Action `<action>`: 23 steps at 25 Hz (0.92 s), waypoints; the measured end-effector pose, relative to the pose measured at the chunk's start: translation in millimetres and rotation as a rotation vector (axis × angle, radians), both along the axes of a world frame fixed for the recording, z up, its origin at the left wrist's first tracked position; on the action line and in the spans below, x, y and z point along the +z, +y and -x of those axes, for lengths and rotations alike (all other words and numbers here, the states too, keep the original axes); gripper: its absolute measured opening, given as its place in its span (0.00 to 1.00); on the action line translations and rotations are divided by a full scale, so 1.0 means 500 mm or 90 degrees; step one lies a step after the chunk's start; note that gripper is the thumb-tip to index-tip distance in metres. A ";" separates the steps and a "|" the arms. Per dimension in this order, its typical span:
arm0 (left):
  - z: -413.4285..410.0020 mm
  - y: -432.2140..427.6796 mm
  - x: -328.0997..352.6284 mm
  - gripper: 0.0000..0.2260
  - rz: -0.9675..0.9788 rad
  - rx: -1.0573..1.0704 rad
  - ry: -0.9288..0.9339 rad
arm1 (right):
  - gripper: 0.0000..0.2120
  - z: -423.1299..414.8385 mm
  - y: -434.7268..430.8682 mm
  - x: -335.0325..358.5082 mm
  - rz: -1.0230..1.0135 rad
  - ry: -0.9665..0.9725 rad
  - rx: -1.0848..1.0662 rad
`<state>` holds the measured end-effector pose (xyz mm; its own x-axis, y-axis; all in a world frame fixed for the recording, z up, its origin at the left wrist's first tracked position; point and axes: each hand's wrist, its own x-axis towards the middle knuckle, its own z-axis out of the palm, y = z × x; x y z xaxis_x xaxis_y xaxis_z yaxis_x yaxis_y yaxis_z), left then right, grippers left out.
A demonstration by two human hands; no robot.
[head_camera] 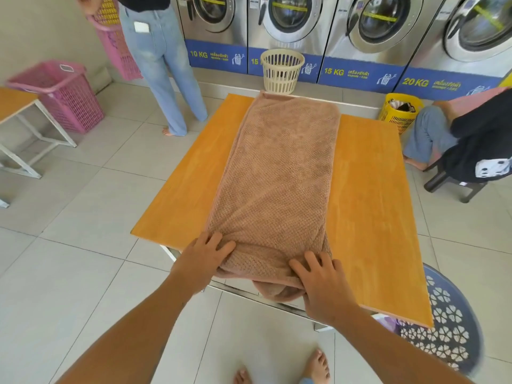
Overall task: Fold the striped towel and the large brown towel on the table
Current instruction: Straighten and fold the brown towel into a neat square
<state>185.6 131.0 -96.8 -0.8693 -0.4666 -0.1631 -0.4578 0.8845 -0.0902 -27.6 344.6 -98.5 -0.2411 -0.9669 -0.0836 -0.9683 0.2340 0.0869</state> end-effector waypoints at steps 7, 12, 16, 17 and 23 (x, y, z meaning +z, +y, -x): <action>0.025 -0.027 0.108 0.22 -0.224 -0.051 0.236 | 0.15 0.099 -0.006 0.138 -0.010 -0.200 -0.150; 0.117 -0.058 0.179 0.16 -0.526 0.153 0.543 | 0.08 0.228 -0.053 0.269 0.022 -0.448 -0.264; 0.202 -0.131 0.162 0.07 -0.453 0.301 0.551 | 0.07 0.313 -0.156 0.288 0.017 -0.598 -0.298; 0.221 -0.161 0.151 0.06 -0.428 0.342 0.550 | 0.05 0.343 -0.188 0.285 -0.003 -0.643 -0.313; 0.369 -0.326 0.180 0.12 -0.323 0.452 0.546 | 0.01 0.495 -0.361 0.279 0.060 -0.722 -0.425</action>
